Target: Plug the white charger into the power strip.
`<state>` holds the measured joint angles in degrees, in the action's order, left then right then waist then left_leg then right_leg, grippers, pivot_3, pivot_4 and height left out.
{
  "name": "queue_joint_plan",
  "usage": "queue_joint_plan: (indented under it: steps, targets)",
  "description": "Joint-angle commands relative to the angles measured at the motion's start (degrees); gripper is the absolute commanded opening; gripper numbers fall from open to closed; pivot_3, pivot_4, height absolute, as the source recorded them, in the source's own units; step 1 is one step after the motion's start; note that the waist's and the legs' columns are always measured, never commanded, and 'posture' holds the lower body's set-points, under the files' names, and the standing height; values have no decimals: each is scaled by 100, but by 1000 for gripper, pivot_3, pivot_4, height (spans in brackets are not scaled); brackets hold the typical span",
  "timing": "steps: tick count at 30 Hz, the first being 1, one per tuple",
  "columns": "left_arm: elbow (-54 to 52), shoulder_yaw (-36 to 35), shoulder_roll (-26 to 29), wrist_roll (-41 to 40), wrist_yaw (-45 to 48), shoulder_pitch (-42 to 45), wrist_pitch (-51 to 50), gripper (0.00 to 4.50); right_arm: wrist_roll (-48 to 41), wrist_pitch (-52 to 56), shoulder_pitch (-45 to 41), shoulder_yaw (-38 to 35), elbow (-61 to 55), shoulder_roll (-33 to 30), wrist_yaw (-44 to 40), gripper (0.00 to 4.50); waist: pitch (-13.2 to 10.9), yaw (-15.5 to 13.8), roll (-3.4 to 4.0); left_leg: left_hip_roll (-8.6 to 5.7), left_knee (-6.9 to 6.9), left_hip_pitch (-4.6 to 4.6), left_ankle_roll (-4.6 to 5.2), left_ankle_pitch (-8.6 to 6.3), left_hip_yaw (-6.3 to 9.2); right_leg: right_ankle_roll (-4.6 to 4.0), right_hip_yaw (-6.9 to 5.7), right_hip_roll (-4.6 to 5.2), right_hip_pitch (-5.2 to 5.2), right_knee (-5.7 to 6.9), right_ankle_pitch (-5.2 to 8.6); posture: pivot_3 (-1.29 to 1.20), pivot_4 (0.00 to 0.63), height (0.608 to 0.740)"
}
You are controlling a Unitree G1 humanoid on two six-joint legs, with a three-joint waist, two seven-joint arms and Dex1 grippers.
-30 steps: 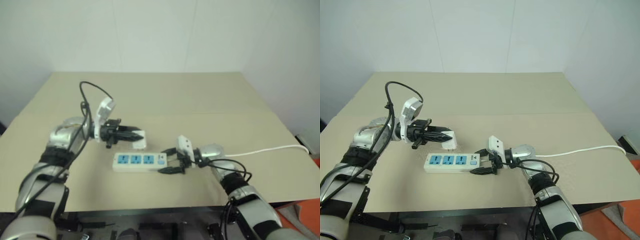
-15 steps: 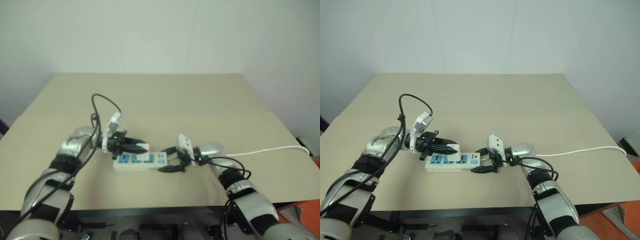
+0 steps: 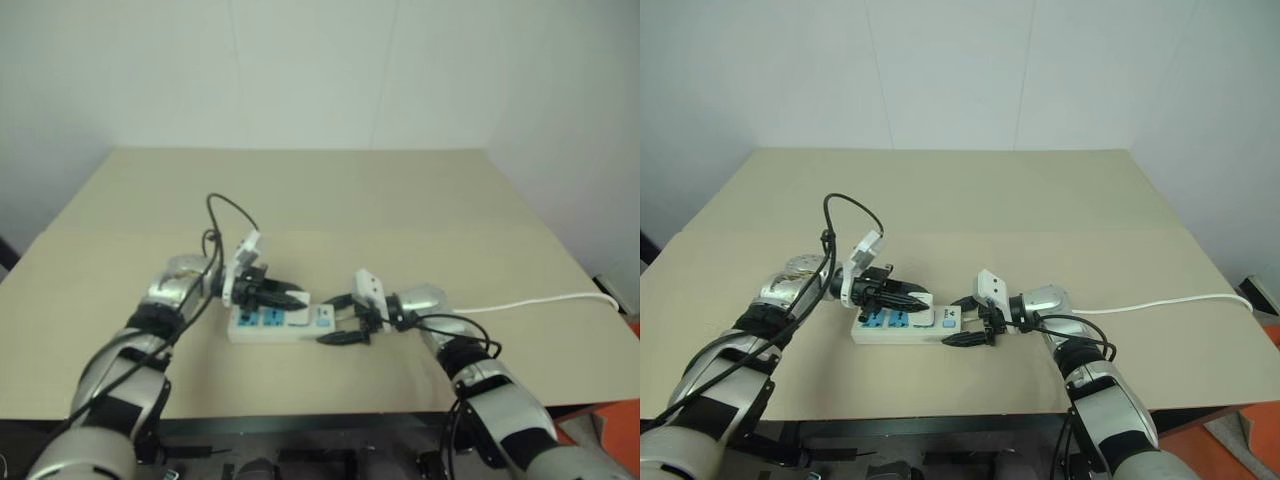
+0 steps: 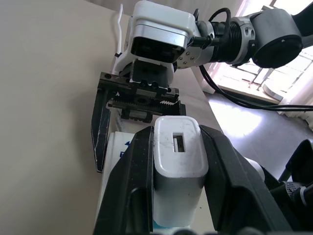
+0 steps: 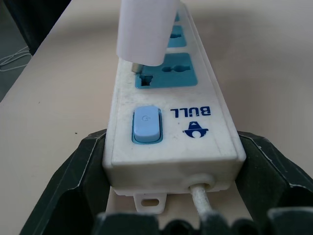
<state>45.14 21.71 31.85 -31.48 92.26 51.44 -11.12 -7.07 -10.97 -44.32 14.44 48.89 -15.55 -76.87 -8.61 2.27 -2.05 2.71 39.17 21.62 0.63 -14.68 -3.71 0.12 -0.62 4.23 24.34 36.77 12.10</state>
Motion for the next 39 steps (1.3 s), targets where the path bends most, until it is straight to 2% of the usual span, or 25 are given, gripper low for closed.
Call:
queue_joint_plan:
  steps: [1, 8, 14, 21, 27, 35, 39]
  targets:
    - [213, -21, -74, 98, 24, 198, 252, 1046, 269, 34, 96, 14, 159, -80, 208, 3408, 0, 0, 0, 0, 0, -1, 0, 0, 0, 0, 0, 0, 0, 0, 0, 0, 150, 740]
    - [516, -46, -196, 319, 24, 239, 534, 1046, 296, 12, 71, -7, 198, -100, 283, 3408, 0, 2, 0, 0, 0, -11, 0, 0, 0, 1, 0, 0, -9, 1, 1, 0, 150, 740]
    - [307, -51, -88, 197, 24, 63, 625, 1046, 329, -35, 105, -18, 199, -112, 351, 3408, 0, 2, 0, 0, 0, -17, 0, 0, 1, 20, 1, 1, -14, 4, 12, 0, 150, 740]
    - [-191, -479, -65, 27, 24, -511, 440, 1046, 354, -109, 140, -37, 220, -121, 389, 3408, 0, 6, 0, 2, -2, -16, 0, 0, 2, 13, 1, 1, -12, 2, 9, 0, 150, 740]
    - [-127, -673, -160, 562, 24, -874, 782, 1046, 359, -135, 159, -50, 214, -186, 380, 3408, 0, 12, 0, 2, -12, -18, 0, 0, 1, 9, 1, 1, -11, -4, 9, 0, 150, 740]
    - [154, -741, -340, 1243, 15, -839, 1396, 1046, 380, -134, 167, -58, 216, -211, 467, 3408, 8, 2, 1, 1, -14, -39, 0, 0, -1, 16, 1, 2, -29, -2, 16, 0, 150, 740]
    - [211, -857, -405, 1335, 10, -892, 1384, 1046, 404, -150, 198, -47, 213, -212, 506, 3408, 28, -4, 5, 1, -15, -43, 0, 0, -1, 18, 2, 2, -32, -2, 18, 0, 150, 740]
